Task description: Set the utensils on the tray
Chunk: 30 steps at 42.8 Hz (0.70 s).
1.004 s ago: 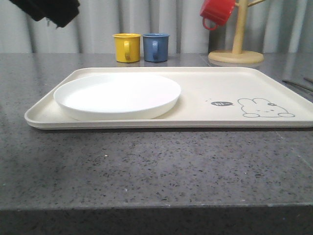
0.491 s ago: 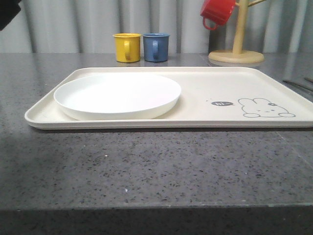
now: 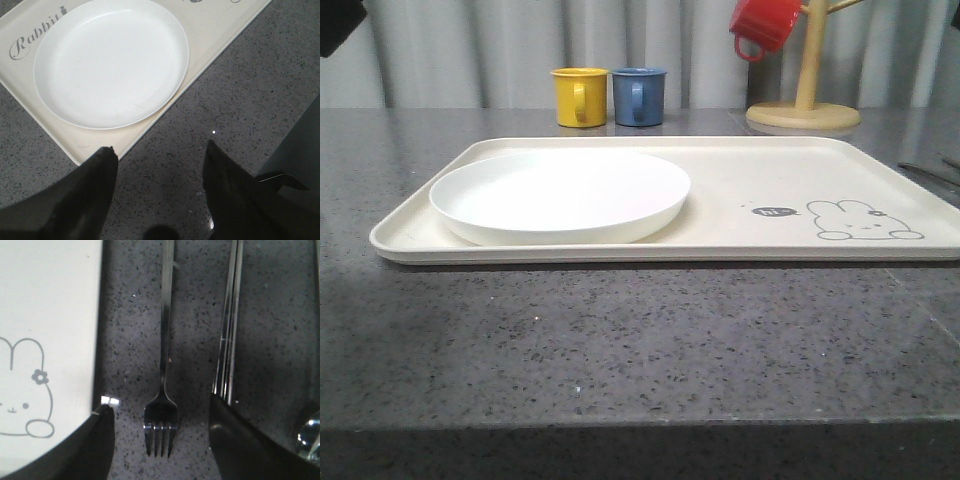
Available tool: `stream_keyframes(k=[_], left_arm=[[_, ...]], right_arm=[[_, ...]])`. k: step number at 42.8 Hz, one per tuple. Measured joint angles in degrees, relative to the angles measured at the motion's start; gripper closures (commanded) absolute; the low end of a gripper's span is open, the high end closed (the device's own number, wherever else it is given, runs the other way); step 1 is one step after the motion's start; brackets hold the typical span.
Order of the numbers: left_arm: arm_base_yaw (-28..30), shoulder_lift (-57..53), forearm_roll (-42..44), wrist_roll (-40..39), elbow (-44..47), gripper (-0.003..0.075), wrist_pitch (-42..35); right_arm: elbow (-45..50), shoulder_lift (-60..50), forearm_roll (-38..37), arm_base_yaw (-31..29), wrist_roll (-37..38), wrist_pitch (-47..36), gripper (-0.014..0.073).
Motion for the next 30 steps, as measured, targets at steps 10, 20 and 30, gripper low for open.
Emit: stream_keyframes(k=[10, 20, 30], left_arm=[[0.0, 0.0, 0.0, 0.0, 0.0, 0.0332, -0.1], [0.0, 0.0, 0.0, 0.0, 0.0, 0.0332, -0.1], [0.0, 0.0, 0.0, 0.0, 0.0, 0.0332, -0.1]], right_arm=[[-3.9, 7.4, 0.0, 0.0, 0.0, 0.3, 0.0249], [-5.3, 12.1, 0.0, 0.0, 0.0, -0.8, 0.0286], [-5.4, 12.8, 0.0, 0.0, 0.0, -1.1, 0.0456]])
